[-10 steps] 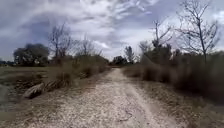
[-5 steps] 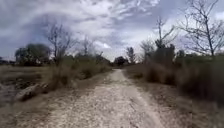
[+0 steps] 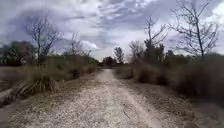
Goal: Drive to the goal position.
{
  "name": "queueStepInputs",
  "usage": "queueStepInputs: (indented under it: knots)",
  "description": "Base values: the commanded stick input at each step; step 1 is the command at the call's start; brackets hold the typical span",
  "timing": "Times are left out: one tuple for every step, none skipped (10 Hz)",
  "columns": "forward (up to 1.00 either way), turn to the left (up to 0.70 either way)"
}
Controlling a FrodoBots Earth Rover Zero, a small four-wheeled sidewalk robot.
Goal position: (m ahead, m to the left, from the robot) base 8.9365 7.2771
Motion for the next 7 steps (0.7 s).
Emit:
queueStepInputs:
  knots:
    - [0.5,0.0]
    - [0.5,0.0]
    - [0.5,0.0]
    - [0.5,0.0]
    - [0.5,0.0]
    - [0.5,0.0]
    - [0.5,0.0]
